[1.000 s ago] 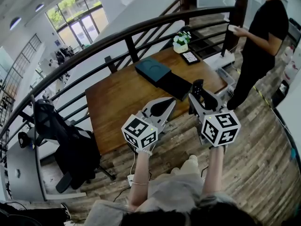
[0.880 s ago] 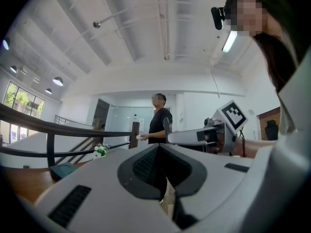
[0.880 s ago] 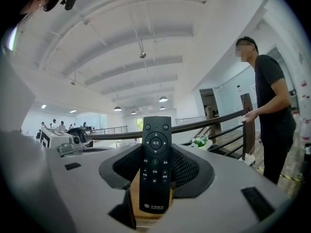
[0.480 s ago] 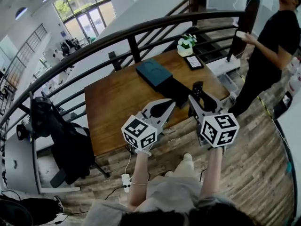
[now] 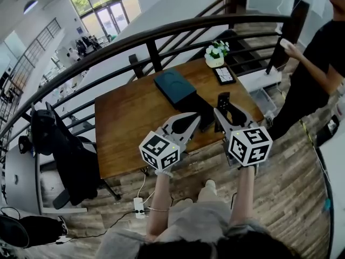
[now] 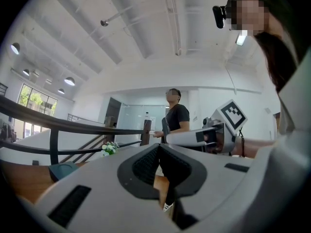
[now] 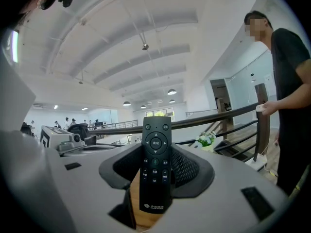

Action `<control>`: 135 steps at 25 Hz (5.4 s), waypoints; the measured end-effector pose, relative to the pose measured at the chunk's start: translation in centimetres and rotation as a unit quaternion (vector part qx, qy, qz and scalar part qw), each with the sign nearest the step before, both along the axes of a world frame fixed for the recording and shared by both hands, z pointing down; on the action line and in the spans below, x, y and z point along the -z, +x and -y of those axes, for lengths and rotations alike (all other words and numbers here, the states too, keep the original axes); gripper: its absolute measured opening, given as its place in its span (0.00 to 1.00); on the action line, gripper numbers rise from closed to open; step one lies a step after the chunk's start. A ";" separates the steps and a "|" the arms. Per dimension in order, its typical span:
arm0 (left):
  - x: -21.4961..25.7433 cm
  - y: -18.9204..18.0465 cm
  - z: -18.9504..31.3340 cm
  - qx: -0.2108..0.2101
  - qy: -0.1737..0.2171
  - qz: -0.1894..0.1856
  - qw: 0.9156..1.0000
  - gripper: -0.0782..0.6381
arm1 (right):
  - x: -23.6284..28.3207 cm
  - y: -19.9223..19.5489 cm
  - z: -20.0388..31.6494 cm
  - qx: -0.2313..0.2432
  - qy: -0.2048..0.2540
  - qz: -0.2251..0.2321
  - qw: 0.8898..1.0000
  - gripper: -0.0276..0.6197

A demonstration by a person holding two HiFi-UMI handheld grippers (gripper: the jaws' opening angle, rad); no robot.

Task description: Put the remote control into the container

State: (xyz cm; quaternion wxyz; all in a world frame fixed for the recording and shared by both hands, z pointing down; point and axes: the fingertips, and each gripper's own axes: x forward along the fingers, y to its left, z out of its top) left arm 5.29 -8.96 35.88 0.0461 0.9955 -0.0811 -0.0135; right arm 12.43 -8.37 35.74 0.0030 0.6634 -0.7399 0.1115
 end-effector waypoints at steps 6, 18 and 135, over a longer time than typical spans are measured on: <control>0.0 2.7 1.8 0.024 0.000 -0.002 1.000 0.11 | -0.3 2.7 2.2 0.027 -0.005 -0.005 1.000 0.35; -0.2 4.7 3.6 0.076 -0.003 0.003 0.997 0.11 | -0.4 4.4 5.2 0.091 -0.009 -0.003 0.996 0.35; -23.5 -0.2 18.2 0.191 -0.294 0.113 0.930 0.12 | -30.7 -2.0 22.3 0.231 -0.428 -0.121 0.866 0.35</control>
